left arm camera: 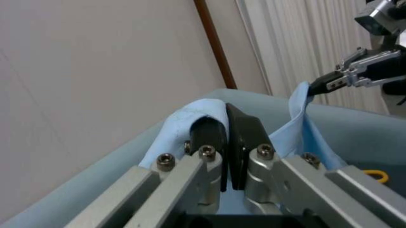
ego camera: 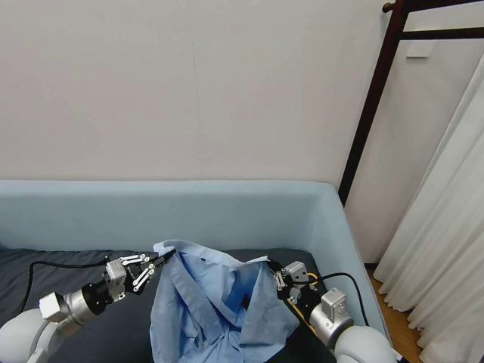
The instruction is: Pick up the clothes from the sofa and hang them on the clothes hanger.
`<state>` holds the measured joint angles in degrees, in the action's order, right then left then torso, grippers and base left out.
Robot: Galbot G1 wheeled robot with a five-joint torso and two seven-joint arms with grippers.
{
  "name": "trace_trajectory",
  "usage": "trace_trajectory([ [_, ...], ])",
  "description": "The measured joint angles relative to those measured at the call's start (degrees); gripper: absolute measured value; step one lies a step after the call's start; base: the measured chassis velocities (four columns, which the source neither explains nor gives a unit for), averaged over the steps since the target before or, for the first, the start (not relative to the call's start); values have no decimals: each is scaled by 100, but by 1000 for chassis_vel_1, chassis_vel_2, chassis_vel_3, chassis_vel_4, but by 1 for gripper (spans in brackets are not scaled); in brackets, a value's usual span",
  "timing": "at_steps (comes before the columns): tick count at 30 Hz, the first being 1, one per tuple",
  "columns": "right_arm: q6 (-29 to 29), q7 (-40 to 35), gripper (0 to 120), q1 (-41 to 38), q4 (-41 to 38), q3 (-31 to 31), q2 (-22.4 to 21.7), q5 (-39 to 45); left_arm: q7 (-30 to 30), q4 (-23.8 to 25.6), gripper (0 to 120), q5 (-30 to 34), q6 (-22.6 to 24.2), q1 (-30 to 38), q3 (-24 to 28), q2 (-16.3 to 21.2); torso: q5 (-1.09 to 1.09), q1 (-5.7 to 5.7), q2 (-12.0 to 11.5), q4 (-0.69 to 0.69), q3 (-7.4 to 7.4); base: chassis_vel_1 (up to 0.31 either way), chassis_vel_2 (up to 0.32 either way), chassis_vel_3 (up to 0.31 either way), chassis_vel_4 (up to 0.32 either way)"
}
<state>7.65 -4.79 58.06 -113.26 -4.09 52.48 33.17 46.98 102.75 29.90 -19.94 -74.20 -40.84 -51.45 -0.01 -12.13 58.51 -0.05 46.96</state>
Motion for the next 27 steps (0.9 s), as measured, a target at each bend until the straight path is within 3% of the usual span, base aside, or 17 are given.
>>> trace_trajectory([
  [3,-16,232,10,-7,387,76,89,25,-151,-27,0,-145,6,14,16,-42,-1,0,0,-1,0,0,0,0,0],
  [5,431,165,22,-12,830,209,108,55,-285,-76,0,-246,27,34,31,-69,0,0,0,-1,0,0,0,0,0],
  [7,984,-5,28,-29,1059,295,87,95,-337,-114,0,-279,31,41,51,-77,1,0,0,-2,1,0,0,0,0],
  [9,1141,-51,30,-38,1109,318,74,118,-352,-127,0,-283,31,42,58,-80,1,0,0,-2,1,0,0,0,0],
  [11,1905,-208,41,-110,1369,464,15,327,-393,-172,0,-284,32,56,96,-107,-1,0,0,-3,0,0,0,0,0],
  [16,2515,-107,61,-326,2171,680,226,192,-477,-197,0,-273,30,149,233,-206,-1,0,0,-2,0,0,0,0,0],
  [18,2525,-91,64,-360,2344,699,309,135,-479,-196,0,-270,30,164,249,-219,-1,0,0,-2,0,0,0,0,0],
  [25,2022,405,93,-899,3924,869,1090,-346,-483,-188,0,-224,31,221,260,-281,0,0,0,-1,1,0,0,0,0],
  [27,1980,427,94,-1006,4121,889,1182,-405,-483,-178,0,-202,31,221,247,-275,0,0,-1,1,1,0,0,0,0],
])
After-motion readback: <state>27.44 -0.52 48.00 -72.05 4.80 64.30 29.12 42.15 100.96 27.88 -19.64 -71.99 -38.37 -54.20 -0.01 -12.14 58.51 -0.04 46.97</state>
